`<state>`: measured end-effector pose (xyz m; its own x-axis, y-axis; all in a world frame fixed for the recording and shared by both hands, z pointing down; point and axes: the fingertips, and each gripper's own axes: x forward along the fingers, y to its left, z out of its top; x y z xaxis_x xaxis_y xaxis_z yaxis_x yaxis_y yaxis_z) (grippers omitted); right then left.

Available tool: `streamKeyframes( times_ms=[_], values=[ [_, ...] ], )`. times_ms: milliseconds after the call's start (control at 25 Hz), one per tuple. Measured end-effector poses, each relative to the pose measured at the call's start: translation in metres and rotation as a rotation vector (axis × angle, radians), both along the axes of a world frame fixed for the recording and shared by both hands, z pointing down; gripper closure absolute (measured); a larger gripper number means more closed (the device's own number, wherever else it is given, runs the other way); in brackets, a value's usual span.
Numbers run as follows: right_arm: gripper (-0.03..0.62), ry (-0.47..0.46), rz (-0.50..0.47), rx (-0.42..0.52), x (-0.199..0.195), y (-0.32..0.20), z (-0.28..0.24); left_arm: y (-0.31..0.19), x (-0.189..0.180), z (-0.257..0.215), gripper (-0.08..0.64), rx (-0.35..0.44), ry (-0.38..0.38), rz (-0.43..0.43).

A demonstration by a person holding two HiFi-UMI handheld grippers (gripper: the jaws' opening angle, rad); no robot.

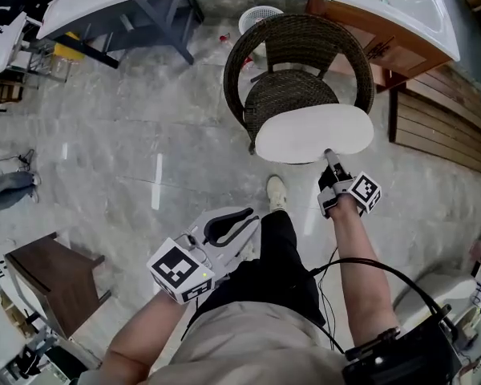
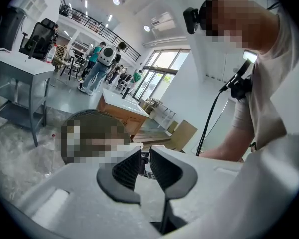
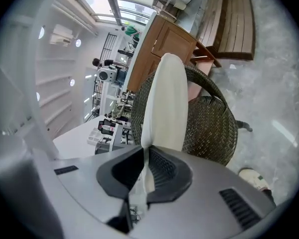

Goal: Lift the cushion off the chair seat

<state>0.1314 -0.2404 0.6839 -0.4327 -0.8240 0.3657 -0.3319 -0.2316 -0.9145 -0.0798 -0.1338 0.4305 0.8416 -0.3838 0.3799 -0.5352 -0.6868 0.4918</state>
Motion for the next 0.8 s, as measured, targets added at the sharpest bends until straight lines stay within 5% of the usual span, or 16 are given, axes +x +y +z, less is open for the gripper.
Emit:
streamKeyframes(
  times_ms=[800],
  values=[
    [0.554,-0.059,-0.085,0.218,-0.043,0.190,-0.242,0.096,-0.069,-0.104,0.514,0.172,0.032,-0.049]
  ],
)
